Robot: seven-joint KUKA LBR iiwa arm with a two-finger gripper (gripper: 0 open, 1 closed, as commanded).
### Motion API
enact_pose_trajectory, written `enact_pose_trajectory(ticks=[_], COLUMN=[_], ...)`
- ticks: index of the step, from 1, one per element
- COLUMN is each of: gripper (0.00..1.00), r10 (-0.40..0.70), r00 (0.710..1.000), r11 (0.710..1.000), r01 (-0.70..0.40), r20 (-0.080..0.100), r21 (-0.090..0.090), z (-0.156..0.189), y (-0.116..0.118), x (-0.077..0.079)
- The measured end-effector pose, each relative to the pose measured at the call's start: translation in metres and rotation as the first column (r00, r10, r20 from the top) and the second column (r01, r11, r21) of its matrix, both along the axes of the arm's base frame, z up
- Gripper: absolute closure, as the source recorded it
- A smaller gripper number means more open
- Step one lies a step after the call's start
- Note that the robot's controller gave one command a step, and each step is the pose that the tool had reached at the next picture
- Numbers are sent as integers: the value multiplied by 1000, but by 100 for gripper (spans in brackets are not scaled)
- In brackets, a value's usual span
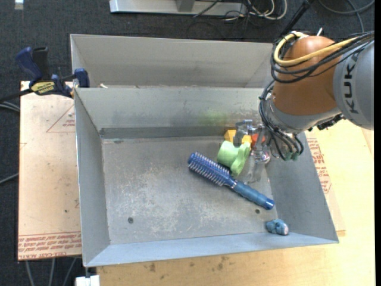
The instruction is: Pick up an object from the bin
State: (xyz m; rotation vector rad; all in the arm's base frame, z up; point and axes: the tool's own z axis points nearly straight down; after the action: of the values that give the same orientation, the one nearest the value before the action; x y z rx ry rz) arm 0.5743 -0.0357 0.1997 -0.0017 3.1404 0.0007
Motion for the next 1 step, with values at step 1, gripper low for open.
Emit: enact_pose_trajectory(ticks=[1], gripper=[0], r10=[-199], r00=[980], r11=[980], r01=[199], r20=[-1], r21=[2], z=[-128], y=[52], x=[-21])
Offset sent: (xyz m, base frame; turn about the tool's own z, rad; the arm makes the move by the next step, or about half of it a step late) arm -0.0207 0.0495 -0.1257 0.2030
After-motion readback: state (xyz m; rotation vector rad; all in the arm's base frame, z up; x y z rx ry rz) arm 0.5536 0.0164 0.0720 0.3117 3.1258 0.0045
